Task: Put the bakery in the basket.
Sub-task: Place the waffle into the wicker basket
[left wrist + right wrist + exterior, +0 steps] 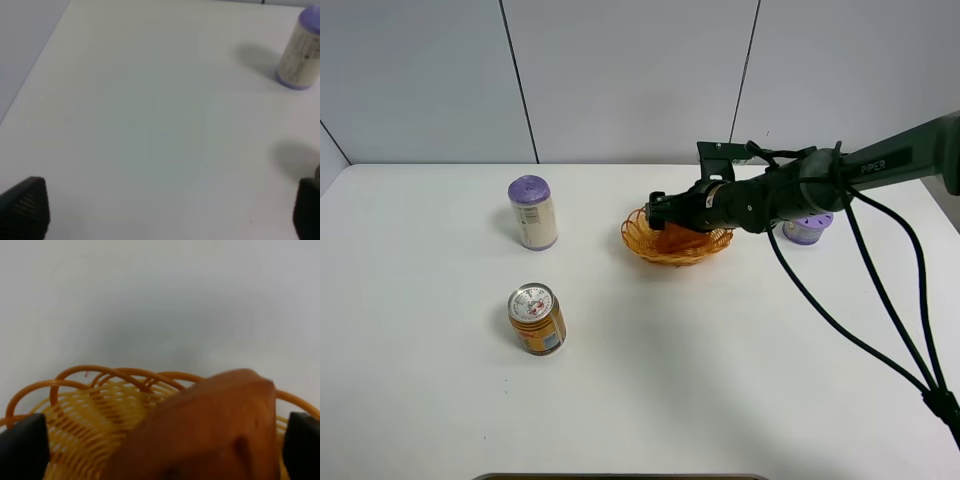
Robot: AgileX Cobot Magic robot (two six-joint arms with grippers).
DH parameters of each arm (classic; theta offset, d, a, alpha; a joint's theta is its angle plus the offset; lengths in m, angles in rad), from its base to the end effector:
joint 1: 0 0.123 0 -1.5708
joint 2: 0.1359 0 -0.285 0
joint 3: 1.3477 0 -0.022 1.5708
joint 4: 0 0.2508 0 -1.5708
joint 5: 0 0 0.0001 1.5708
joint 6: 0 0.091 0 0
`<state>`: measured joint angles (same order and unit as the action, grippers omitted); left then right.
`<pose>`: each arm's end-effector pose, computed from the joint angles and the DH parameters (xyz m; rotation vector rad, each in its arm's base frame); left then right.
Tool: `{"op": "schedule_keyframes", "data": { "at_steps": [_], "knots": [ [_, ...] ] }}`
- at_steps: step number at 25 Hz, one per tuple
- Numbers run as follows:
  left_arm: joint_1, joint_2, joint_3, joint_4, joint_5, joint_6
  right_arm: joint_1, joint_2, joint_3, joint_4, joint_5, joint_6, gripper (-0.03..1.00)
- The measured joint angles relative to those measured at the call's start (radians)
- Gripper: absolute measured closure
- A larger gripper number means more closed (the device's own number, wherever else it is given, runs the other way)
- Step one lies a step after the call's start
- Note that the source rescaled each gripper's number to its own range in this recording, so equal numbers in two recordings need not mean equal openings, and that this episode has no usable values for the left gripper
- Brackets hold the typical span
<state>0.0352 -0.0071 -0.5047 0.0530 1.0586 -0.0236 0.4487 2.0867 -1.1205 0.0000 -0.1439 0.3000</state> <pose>-0.0066 0.0040 0.2788 -0.0624 2.0290 0.0706 0.3760 0.1810 0.1094 -0.1736 2.3299 0.3793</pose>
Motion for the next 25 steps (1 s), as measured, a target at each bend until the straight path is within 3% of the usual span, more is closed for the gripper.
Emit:
{"op": "schedule_keyframes", "data": {
  "at_steps": [2, 5, 19, 25],
  "knots": [
    [0.0, 0.0, 0.0, 0.0, 0.0, 0.0, 0.0, 0.0, 0.0, 0.0, 0.001, 0.0, 0.02],
    [0.0, 0.0, 0.0, 0.0, 0.0, 0.0, 0.001, 0.0, 0.0, 0.0, 0.001, 0.0, -0.02],
    [0.0, 0.0, 0.0, 0.0, 0.0, 0.0, 0.001, -0.033, 0.0, 0.0, 0.008, 0.0, -0.03],
    [0.0, 0.0, 0.0, 0.0, 0.0, 0.0, 0.001, -0.105, -0.002, 0.0, 0.074, 0.0, -0.03]
  ]
}}
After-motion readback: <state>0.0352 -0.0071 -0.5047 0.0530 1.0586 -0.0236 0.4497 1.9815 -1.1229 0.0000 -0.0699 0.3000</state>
